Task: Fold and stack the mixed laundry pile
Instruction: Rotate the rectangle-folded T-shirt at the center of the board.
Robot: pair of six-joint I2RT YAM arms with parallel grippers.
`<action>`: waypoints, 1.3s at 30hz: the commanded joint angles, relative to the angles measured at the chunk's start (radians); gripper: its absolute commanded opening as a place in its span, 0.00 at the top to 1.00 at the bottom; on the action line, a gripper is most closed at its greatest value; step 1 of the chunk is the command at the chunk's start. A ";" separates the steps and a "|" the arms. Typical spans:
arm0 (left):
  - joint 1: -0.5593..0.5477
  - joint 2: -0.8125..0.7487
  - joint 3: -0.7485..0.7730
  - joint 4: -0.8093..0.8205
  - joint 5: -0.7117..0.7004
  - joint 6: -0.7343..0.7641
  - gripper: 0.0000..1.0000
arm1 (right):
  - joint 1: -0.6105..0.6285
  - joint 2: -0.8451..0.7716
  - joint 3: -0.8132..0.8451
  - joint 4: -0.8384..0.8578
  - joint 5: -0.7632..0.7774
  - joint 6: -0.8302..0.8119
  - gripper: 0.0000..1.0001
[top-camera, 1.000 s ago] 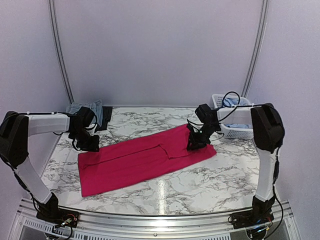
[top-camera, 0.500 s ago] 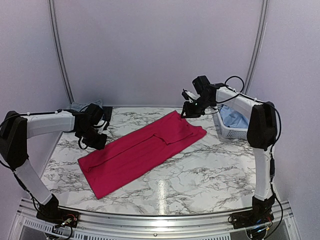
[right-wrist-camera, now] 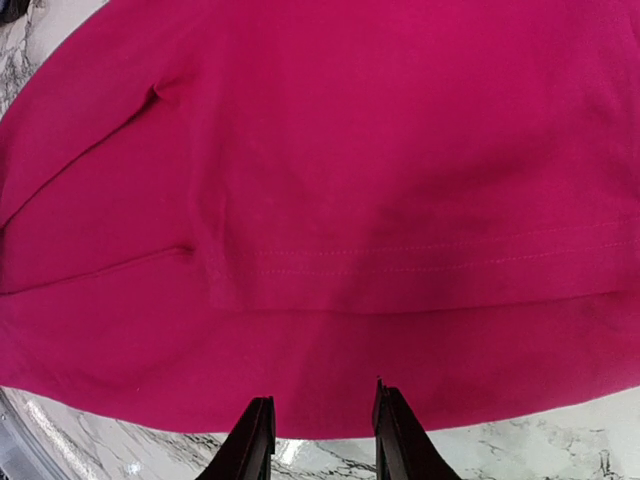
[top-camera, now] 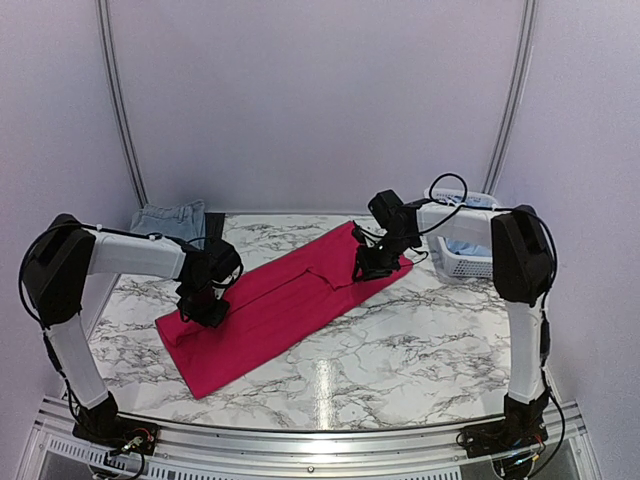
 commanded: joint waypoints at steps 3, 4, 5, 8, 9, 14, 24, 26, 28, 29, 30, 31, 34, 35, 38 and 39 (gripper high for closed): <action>-0.139 0.006 -0.101 -0.135 0.002 -0.150 0.98 | -0.059 -0.059 0.011 0.016 -0.013 -0.011 0.70; -0.177 0.002 -0.116 -0.136 0.018 -0.172 0.98 | -0.072 -0.075 0.005 0.011 -0.014 -0.015 0.70; -0.218 0.000 -0.125 -0.140 0.040 -0.206 0.98 | -0.079 -0.086 -0.002 0.008 -0.015 -0.024 0.70; -0.363 0.001 -0.104 -0.143 0.129 -0.277 0.99 | -0.098 -0.116 -0.037 -0.002 -0.014 -0.044 0.70; -0.410 0.006 -0.082 -0.146 0.154 -0.294 0.99 | -0.099 -0.126 -0.052 -0.001 -0.010 -0.050 0.70; -0.506 -0.028 0.028 -0.157 0.190 -0.360 0.96 | -0.093 -0.177 -0.155 0.038 -0.017 -0.043 0.70; -0.293 -0.253 0.039 -0.173 0.051 -0.401 0.86 | -0.019 -0.077 -0.167 0.121 -0.002 0.008 0.72; -0.257 -0.284 0.041 -0.171 0.019 -0.401 0.79 | -0.017 -0.032 -0.139 0.103 0.029 0.004 0.75; -0.222 -0.316 0.042 -0.166 -0.002 -0.403 0.73 | -0.017 0.000 -0.120 0.088 0.073 -0.004 0.76; -0.207 -0.333 0.045 -0.164 -0.019 -0.406 0.68 | -0.019 0.011 -0.116 0.085 0.091 -0.010 0.77; -0.194 -0.353 0.043 -0.160 -0.037 -0.412 0.62 | -0.022 0.029 -0.101 0.079 0.110 -0.019 0.77; -0.181 -0.372 0.038 -0.146 -0.045 -0.415 0.58 | -0.024 0.049 -0.077 0.067 0.129 -0.029 0.77; -0.140 -0.434 0.008 -0.089 -0.013 -0.419 0.55 | -0.037 0.135 0.032 0.036 0.178 -0.067 0.79; -0.132 -0.445 -0.004 -0.070 -0.001 -0.413 0.55 | -0.041 0.171 0.080 0.023 0.195 -0.079 0.79; -0.127 -0.458 -0.042 -0.028 0.039 -0.368 0.55 | -0.056 0.314 0.288 -0.022 0.236 -0.108 0.79; -0.127 -0.456 -0.051 -0.018 0.058 -0.349 0.56 | -0.058 0.363 0.384 -0.044 0.246 -0.119 0.79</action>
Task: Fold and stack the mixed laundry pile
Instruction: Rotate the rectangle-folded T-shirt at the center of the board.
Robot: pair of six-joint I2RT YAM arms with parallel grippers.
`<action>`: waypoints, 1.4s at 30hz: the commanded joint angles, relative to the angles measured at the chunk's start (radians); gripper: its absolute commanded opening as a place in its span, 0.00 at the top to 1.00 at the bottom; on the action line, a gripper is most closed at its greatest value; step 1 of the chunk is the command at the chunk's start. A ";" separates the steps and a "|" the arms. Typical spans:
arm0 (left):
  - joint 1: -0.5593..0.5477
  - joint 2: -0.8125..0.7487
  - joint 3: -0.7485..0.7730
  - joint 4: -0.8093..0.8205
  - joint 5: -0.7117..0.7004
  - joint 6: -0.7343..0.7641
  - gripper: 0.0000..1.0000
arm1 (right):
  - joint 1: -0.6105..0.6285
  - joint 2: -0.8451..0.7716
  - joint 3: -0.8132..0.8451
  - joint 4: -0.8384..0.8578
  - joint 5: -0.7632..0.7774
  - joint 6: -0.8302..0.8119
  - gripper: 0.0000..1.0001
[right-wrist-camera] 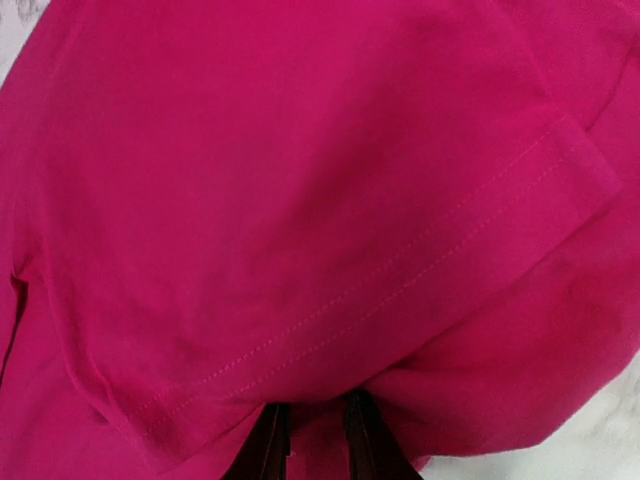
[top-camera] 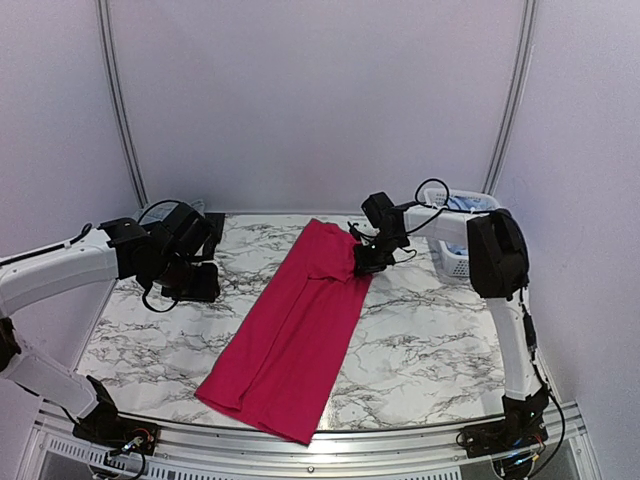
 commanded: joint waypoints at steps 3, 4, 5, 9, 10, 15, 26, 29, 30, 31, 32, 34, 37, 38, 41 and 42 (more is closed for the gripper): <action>0.002 0.005 -0.082 0.091 0.127 0.110 0.61 | -0.033 0.342 0.550 -0.141 0.135 -0.080 0.79; 0.001 0.006 -0.097 0.107 0.154 0.127 0.64 | -0.038 0.377 0.647 -0.161 0.137 -0.082 0.79; 0.000 0.004 -0.118 0.126 0.176 0.137 0.65 | -0.045 0.386 0.703 -0.162 0.132 -0.078 0.78; -0.004 0.008 -0.157 0.183 0.213 0.160 0.65 | -0.067 0.209 0.509 -0.054 0.064 -0.055 0.73; -0.005 0.018 -0.155 0.192 0.218 0.166 0.65 | -0.064 0.155 0.443 -0.030 0.048 -0.053 0.72; -0.029 0.121 -0.102 0.221 0.244 0.201 0.67 | -0.027 -0.059 0.190 0.035 -0.080 0.001 0.69; -0.144 0.332 -0.021 0.228 0.241 0.231 0.82 | 0.165 -0.313 -0.302 0.167 -0.239 0.130 0.69; -0.182 0.369 -0.030 0.229 0.230 0.216 0.83 | 0.202 -0.334 -0.416 0.209 -0.270 0.145 0.69; -0.194 0.379 -0.033 0.228 0.230 0.208 0.84 | 0.211 -0.337 -0.442 0.215 -0.273 0.144 0.69; -0.210 0.391 -0.038 0.229 0.229 0.199 0.85 | 0.213 -0.340 -0.472 0.223 -0.278 0.144 0.69; -0.224 0.399 -0.041 0.229 0.229 0.190 0.87 | 0.211 -0.344 -0.502 0.230 -0.281 0.143 0.70; -0.256 0.413 -0.044 0.228 0.230 0.160 0.88 | 0.198 -0.355 -0.561 0.240 -0.278 0.128 0.70; -0.318 0.435 -0.039 0.229 0.202 0.101 0.89 | 0.177 -0.363 -0.626 0.236 -0.258 0.087 0.70; -0.339 0.442 -0.037 0.229 0.198 0.077 0.89 | 0.168 -0.364 -0.638 0.230 -0.254 0.073 0.70; -0.406 0.457 -0.019 0.230 0.180 -0.008 0.89 | 0.133 -0.388 -0.665 0.210 -0.245 0.035 0.70; -0.427 0.463 -0.009 0.230 0.173 -0.030 0.89 | 0.122 -0.403 -0.672 0.206 -0.240 0.024 0.70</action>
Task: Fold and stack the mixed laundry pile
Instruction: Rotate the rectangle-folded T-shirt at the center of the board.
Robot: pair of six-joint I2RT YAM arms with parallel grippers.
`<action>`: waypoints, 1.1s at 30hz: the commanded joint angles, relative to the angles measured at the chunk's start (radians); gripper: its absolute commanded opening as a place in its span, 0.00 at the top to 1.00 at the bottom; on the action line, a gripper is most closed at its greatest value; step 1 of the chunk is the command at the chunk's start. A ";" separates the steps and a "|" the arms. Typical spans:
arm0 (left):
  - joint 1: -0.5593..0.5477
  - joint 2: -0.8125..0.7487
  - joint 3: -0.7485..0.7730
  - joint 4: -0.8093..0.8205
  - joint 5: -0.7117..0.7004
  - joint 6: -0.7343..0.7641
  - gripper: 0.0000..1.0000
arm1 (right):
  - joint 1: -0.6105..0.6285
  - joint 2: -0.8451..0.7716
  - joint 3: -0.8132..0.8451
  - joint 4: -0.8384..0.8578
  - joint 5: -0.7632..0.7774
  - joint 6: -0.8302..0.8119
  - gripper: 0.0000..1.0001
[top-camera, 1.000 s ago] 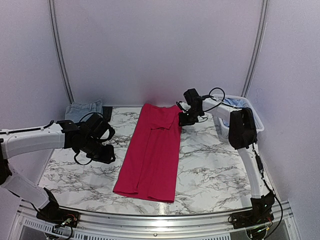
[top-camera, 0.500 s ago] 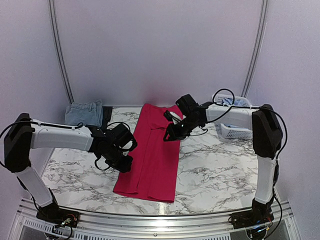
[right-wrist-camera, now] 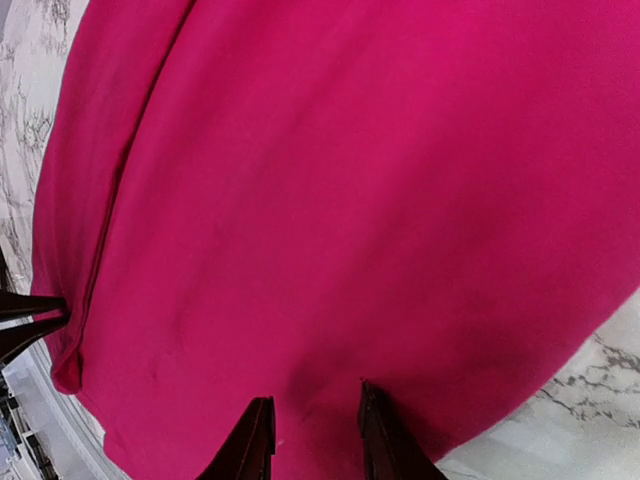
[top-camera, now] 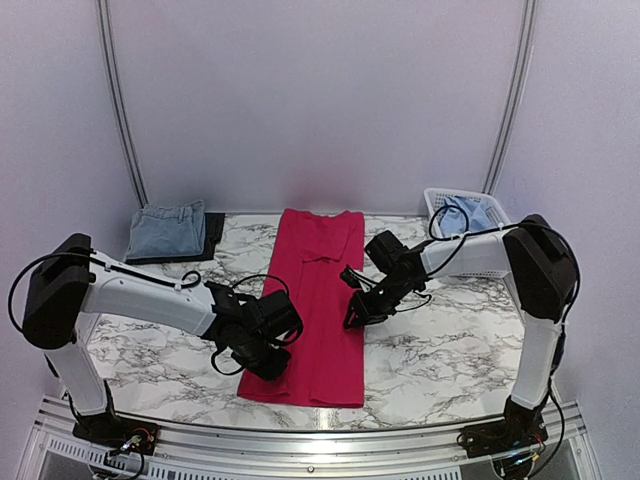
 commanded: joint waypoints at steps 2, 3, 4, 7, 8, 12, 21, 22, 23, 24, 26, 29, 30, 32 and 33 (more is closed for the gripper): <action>-0.108 0.050 0.044 -0.012 -0.041 -0.163 0.89 | -0.071 -0.056 -0.036 -0.065 0.045 -0.082 0.70; -0.116 0.047 0.050 -0.012 -0.054 -0.185 0.88 | -0.075 -0.076 -0.031 -0.078 0.039 -0.094 0.70; -0.121 0.036 0.051 -0.012 -0.073 -0.211 0.87 | -0.075 -0.101 -0.023 -0.092 0.039 -0.099 0.69; -0.124 -0.087 0.029 -0.005 -0.167 -0.275 0.74 | -0.056 -0.205 0.014 -0.138 0.027 -0.097 0.68; -0.125 -0.145 0.011 0.003 -0.205 -0.283 0.60 | -0.046 -0.262 0.029 -0.163 0.037 -0.089 0.67; -0.125 -0.389 -0.032 0.011 -0.363 -0.274 0.17 | -0.019 -0.442 0.076 -0.195 0.142 -0.047 0.55; -0.050 -0.742 -0.104 0.006 -0.338 -0.249 0.01 | -0.125 -0.755 0.014 -0.150 0.215 0.112 0.02; -0.041 -0.752 -0.121 -0.012 -0.287 -0.270 0.01 | -0.129 -0.757 0.001 -0.182 0.167 0.129 0.03; -0.040 -0.755 -0.144 -0.030 -0.245 -0.298 0.01 | -0.126 -0.754 -0.023 -0.215 0.107 0.148 0.07; -0.041 -0.754 -0.173 -0.043 -0.195 -0.340 0.01 | -0.112 -0.757 -0.063 -0.232 0.061 0.183 0.12; -0.079 -0.753 -0.266 -0.048 -0.138 -0.432 0.05 | -0.014 -0.796 -0.171 -0.215 0.046 0.281 0.18; -0.157 -0.767 -0.353 -0.039 -0.169 -0.574 0.13 | 0.083 -0.874 -0.342 -0.165 0.055 0.435 0.24; -0.176 -0.762 -0.383 -0.038 -0.163 -0.620 0.18 | 0.127 -0.894 -0.392 -0.160 0.063 0.478 0.27; -0.201 -0.740 -0.420 -0.020 -0.155 -0.708 0.28 | 0.198 -0.940 -0.489 -0.109 0.084 0.570 0.30; -0.216 -0.724 -0.435 -0.004 -0.155 -0.727 0.32 | 0.234 -0.952 -0.537 -0.071 0.086 0.614 0.32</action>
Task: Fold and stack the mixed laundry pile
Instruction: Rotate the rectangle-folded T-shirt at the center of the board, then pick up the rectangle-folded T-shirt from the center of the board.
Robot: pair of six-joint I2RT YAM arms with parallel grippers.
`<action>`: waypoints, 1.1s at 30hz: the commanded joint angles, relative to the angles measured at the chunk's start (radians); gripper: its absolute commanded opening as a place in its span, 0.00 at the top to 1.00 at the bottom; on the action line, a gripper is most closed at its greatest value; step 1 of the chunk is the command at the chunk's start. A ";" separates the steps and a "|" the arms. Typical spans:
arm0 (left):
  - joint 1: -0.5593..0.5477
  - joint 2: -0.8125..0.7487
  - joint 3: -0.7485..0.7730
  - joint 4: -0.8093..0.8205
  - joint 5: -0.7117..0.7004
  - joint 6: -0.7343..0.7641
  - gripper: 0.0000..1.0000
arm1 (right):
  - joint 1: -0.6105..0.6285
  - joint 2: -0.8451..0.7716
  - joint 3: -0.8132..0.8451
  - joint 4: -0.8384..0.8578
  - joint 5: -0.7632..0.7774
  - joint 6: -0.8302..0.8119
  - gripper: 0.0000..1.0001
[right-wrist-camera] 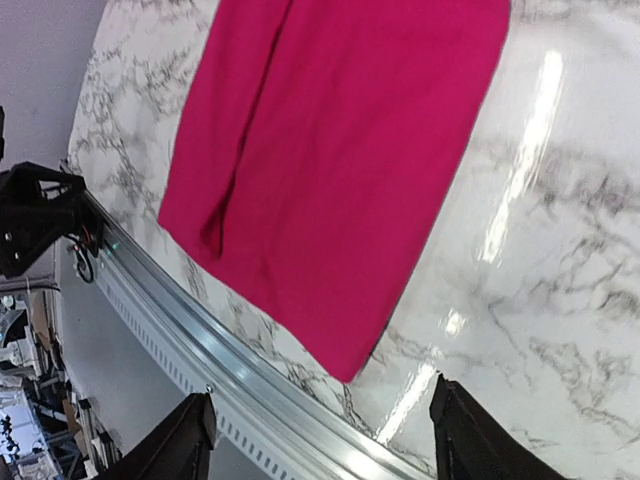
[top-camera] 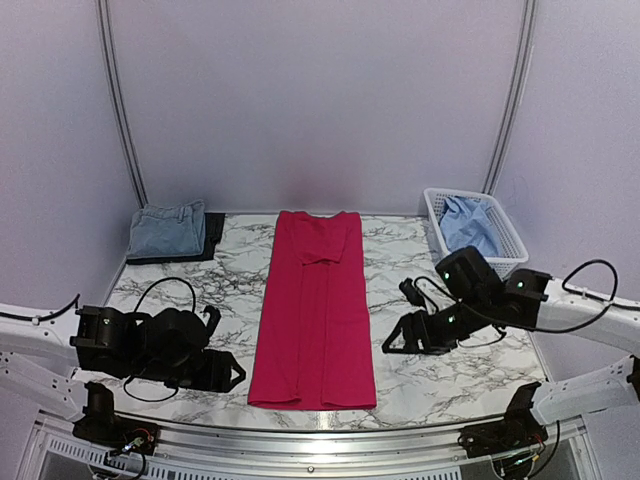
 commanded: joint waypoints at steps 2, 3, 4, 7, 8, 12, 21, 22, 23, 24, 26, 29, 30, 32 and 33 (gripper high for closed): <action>-0.067 0.077 -0.058 0.046 0.034 -0.220 0.41 | 0.152 -0.097 -0.195 0.163 -0.001 0.311 0.35; -0.073 0.105 -0.058 0.064 0.041 -0.227 0.47 | 0.166 -0.087 -0.218 0.188 0.007 0.328 0.37; -0.079 0.129 -0.056 0.090 0.047 -0.231 0.50 | 0.177 -0.072 -0.233 0.209 0.016 0.327 0.38; -0.084 0.201 -0.053 0.142 0.060 -0.243 0.56 | 0.180 -0.012 -0.259 0.260 0.013 0.308 0.42; -0.084 0.218 -0.057 0.157 0.064 -0.250 0.57 | 0.182 0.015 -0.262 0.286 0.008 0.307 0.44; -0.081 0.280 -0.049 0.195 0.071 -0.254 0.57 | 0.187 0.085 -0.273 0.341 0.003 0.286 0.48; -0.047 0.374 -0.051 0.261 0.111 -0.242 0.58 | 0.185 0.176 -0.299 0.410 -0.020 0.280 0.58; -0.045 0.382 -0.051 0.266 0.115 -0.242 0.58 | 0.187 0.183 -0.305 0.417 -0.025 0.282 0.59; -0.043 0.387 -0.052 0.272 0.117 -0.241 0.58 | 0.188 0.194 -0.308 0.429 -0.028 0.282 0.59; -0.043 0.394 -0.051 0.276 0.119 -0.239 0.58 | 0.190 0.201 -0.311 0.434 -0.031 0.283 0.60; -0.041 0.405 -0.050 0.281 0.121 -0.236 0.58 | 0.191 0.211 -0.311 0.445 -0.037 0.282 0.62; -0.037 0.416 -0.057 0.281 0.119 -0.243 0.59 | 0.191 0.228 -0.308 0.456 -0.043 0.281 0.64; -0.034 0.419 -0.060 0.281 0.121 -0.246 0.60 | 0.193 0.235 -0.307 0.458 -0.043 0.278 0.64; -0.028 0.422 -0.067 0.273 0.122 -0.254 0.63 | 0.193 0.247 -0.305 0.462 -0.045 0.274 0.64; -0.025 0.424 -0.067 0.263 0.121 -0.257 0.63 | 0.192 0.256 -0.305 0.466 -0.046 0.273 0.64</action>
